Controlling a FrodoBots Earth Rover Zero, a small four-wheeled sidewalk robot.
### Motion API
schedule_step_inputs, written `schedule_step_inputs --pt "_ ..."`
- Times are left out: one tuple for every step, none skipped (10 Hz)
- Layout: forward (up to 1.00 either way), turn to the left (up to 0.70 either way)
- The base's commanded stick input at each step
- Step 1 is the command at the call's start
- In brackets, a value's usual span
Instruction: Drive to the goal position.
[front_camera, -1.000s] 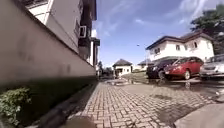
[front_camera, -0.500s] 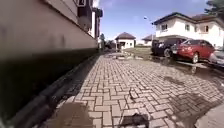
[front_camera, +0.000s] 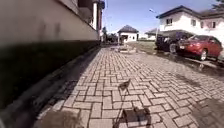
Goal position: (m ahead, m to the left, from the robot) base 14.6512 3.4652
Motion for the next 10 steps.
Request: schedule_step_inputs --pt "0.69 0.03" --pt "0.69 0.03" --pt "0.69 0.03" --pt "0.69 0.03" --pt "0.69 0.03" --pt "0.69 0.03" --pt "0.69 0.03" --pt "0.69 0.03" --pt "0.69 0.03" --pt "0.69 0.03"
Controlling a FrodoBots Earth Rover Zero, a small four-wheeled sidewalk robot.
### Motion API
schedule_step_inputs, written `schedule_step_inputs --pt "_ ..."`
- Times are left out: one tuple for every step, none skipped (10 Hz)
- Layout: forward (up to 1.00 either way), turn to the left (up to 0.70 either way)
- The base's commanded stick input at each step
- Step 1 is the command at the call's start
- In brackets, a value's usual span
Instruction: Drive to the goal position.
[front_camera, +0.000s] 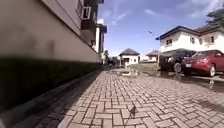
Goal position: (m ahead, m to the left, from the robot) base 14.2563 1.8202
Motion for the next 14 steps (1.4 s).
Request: schedule_step_inputs --pt "0.69 0.03" --pt "0.69 0.03" --pt "0.69 0.03" --pt "0.69 0.03" --pt "0.69 0.03" --pt "0.69 0.03" --pt "0.69 0.03" --pt "0.69 0.17" --pt "0.69 0.35" --pt "0.69 0.35" --pt "0.69 0.26" --pt "0.69 0.14" --pt "0.69 0.03" --pt "0.69 0.03"
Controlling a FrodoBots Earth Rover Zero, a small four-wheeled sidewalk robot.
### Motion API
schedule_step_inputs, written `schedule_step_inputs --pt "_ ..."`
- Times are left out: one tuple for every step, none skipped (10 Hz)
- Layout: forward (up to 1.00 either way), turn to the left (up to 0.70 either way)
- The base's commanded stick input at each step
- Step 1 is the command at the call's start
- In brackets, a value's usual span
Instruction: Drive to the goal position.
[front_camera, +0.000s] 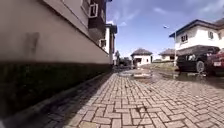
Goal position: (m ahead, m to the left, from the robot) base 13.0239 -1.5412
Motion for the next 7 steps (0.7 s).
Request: schedule_step_inputs --pt "0.69 0.03" --pt "0.69 0.03" --pt "0.69 0.03" --pt "0.69 0.03" --pt "0.69 0.03" --pt "0.69 0.03" --pt "0.69 0.03"
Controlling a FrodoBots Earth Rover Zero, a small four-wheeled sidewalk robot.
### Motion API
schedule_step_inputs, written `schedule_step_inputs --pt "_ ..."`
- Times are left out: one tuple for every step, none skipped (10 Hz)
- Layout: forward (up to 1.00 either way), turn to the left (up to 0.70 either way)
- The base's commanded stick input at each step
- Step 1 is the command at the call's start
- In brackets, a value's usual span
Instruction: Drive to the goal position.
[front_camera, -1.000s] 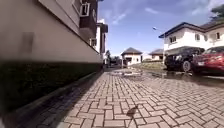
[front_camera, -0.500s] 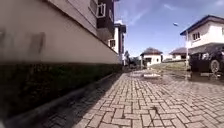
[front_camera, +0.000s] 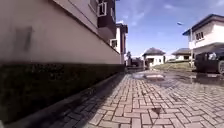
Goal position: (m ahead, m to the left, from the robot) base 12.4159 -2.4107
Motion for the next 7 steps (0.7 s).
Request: schedule_step_inputs --pt "0.69 0.03" --pt "0.69 0.03" --pt "0.69 0.03" --pt "0.69 0.03" --pt "0.69 0.03" --pt "0.69 0.03" --pt "0.69 0.03"
